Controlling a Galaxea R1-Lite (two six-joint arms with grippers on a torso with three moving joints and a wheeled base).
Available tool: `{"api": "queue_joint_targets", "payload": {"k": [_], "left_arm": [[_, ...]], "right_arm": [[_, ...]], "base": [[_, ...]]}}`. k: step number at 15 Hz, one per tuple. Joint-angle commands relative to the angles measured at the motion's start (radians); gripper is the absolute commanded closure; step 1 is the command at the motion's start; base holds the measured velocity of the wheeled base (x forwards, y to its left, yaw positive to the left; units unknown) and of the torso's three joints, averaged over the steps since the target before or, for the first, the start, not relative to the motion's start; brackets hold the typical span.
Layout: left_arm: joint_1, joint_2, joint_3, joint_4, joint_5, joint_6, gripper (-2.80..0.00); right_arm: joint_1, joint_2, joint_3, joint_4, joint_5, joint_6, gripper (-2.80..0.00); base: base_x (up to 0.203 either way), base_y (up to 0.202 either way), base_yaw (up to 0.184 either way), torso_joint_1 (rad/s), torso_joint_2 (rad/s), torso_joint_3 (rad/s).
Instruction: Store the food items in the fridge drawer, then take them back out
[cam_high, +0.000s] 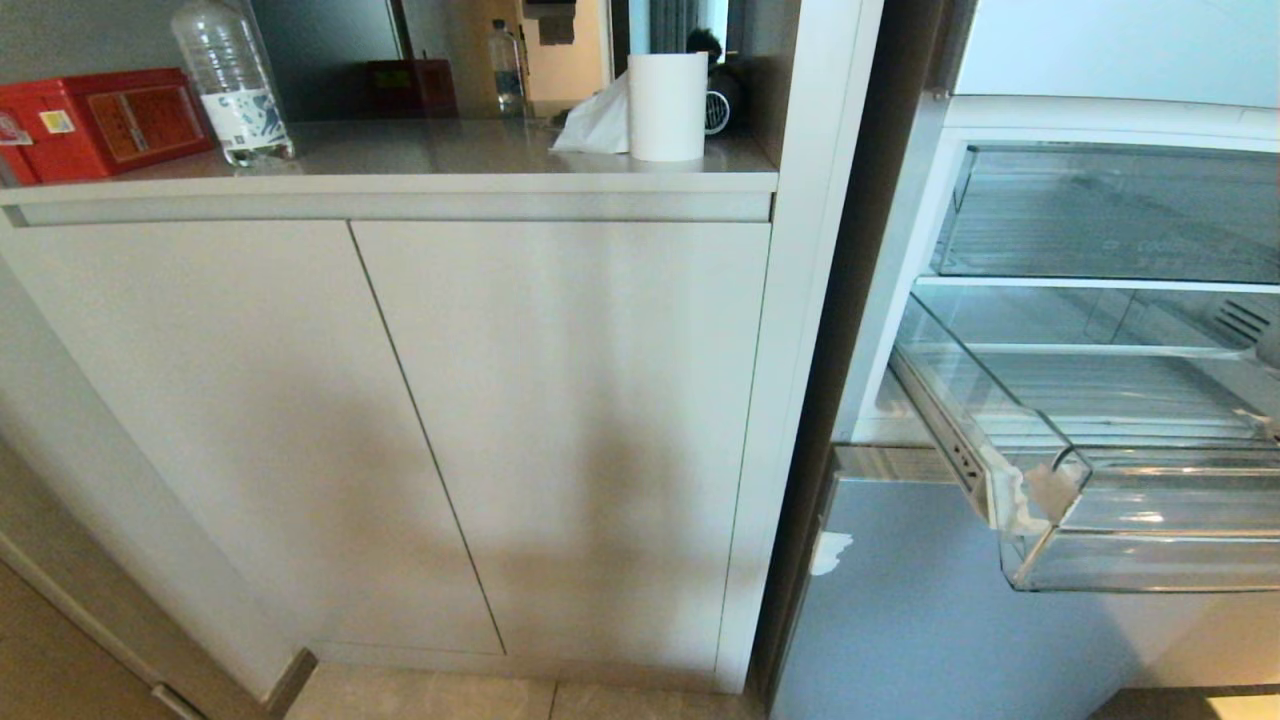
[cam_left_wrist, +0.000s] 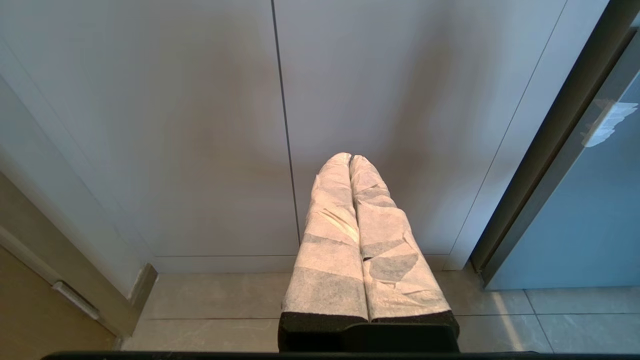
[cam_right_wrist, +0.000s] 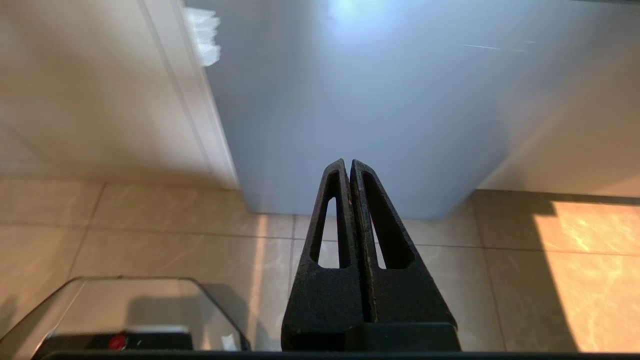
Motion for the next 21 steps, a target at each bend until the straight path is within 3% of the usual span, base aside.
{"api": "queue_joint_targets", "payload": {"k": [1, 3, 7, 10, 12, 18, 21], "left_arm": [[0.0, 0.001, 0.001, 0.0, 0.0, 0.0, 0.0], [0.0, 0.001, 0.001, 0.0, 0.0, 0.0, 0.0], [0.0, 0.001, -0.001, 0.0, 0.0, 0.0, 0.0], [0.0, 0.001, 0.001, 0.0, 0.0, -0.001, 0.0], [0.0, 0.001, 0.001, 0.0, 0.0, -0.002, 0.0], [0.0, 0.001, 0.001, 0.0, 0.0, -0.002, 0.0], [0.0, 0.001, 0.001, 0.0, -0.001, -0.002, 0.0]], "right_arm": [[-0.017, -0.003, 0.005, 0.008, -0.001, 0.006, 0.0], [-0.015, -0.002, 0.005, 0.007, -0.025, 0.006, 0.0], [0.102, -0.103, 0.004, 0.005, -0.03, 0.026, 0.0], [0.108, -0.282, 0.005, 0.003, -0.037, 0.052, 0.0], [0.11, -0.284, 0.005, -0.002, -0.061, 0.121, 0.0], [0.11, -0.284, 0.005, -0.001, -0.061, 0.118, 0.0], [0.11, -0.284, 0.005, -0.001, -0.062, 0.118, 0.0]], "base": [[0.0, 0.0, 0.0, 0.0, 0.0, 0.0], [0.0, 0.0, 0.0, 0.0, 0.0, 0.0], [0.0, 0.0, 0.0, 0.0, 0.0, 0.0], [0.0, 0.0, 0.0, 0.0, 0.0, 0.0], [0.0, 0.0, 0.0, 0.0, 0.0, 0.0], [0.0, 0.0, 0.0, 0.0, 0.0, 0.0], [-0.002, 0.004, -0.123, 0.005, 0.01, 0.001]]}}
